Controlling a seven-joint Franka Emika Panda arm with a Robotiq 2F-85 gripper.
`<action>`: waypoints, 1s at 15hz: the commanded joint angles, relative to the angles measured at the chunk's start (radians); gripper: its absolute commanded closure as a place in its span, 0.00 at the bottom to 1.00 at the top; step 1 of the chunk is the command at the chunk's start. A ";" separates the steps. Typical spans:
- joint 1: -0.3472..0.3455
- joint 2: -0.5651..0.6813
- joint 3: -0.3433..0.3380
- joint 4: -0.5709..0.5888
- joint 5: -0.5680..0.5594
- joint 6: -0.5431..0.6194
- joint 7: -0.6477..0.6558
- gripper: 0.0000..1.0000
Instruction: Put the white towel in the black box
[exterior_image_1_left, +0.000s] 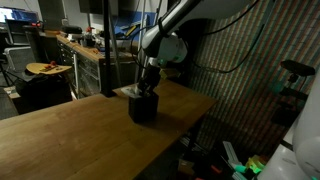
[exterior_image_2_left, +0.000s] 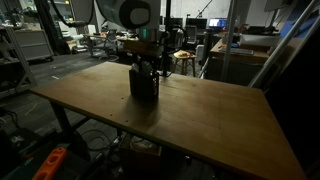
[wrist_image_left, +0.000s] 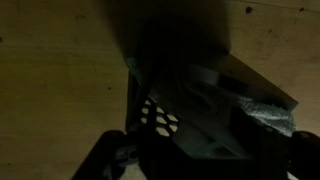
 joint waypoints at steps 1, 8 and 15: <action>0.003 -0.069 -0.008 -0.004 -0.057 -0.020 0.054 0.18; 0.017 -0.128 -0.013 -0.001 -0.124 -0.019 0.108 0.71; 0.039 -0.157 -0.008 -0.002 -0.172 -0.018 0.142 0.95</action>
